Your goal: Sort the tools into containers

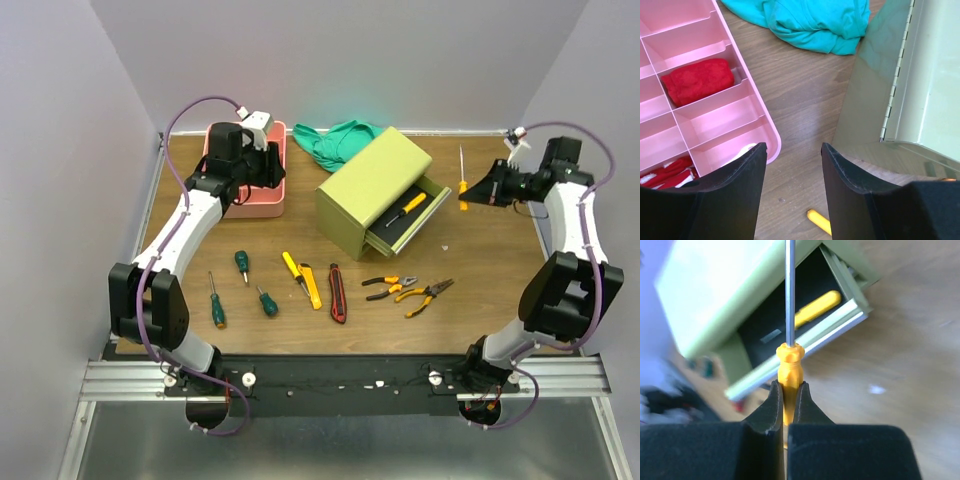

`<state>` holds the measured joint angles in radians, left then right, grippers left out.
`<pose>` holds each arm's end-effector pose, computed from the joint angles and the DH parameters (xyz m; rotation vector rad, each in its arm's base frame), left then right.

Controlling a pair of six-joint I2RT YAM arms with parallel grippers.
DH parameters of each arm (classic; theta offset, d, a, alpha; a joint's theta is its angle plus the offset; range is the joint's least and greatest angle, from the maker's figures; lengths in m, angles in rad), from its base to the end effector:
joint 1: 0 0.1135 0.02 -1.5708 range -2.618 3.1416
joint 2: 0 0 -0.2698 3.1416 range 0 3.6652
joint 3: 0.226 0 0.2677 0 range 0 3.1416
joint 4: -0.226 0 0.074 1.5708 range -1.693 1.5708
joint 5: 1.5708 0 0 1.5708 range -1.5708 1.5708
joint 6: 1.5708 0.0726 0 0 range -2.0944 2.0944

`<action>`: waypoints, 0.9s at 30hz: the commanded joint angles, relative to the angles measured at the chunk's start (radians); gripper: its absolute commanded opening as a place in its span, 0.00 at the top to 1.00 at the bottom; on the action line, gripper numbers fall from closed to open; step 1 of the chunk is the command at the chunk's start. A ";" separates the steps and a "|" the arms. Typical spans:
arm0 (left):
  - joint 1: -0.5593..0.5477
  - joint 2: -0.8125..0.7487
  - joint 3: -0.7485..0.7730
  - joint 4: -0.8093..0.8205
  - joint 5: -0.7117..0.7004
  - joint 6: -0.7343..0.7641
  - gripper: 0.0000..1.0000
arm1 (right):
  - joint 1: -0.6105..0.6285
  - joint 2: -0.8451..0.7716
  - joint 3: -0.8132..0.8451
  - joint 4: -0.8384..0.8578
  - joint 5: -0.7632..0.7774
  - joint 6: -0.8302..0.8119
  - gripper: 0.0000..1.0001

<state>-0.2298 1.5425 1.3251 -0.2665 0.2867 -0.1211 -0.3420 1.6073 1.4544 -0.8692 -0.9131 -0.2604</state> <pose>0.3918 -0.1127 0.3187 0.2919 2.0516 -0.5111 0.3571 -0.0661 0.3017 -0.2170 2.2401 0.8595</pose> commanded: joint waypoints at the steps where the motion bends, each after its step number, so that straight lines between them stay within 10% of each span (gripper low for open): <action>1: -0.023 -0.010 0.017 0.023 0.032 -0.026 0.43 | 0.006 -0.082 -0.175 0.306 -0.104 0.683 0.99; 27: -0.072 -0.071 -0.060 0.009 0.031 0.009 0.43 | 0.256 -0.107 -0.332 0.325 0.137 1.050 0.99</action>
<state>-0.2813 1.4906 1.2530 -0.2569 0.3038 -0.1364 -0.0994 1.4899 1.1362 -0.5961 -0.7719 0.7464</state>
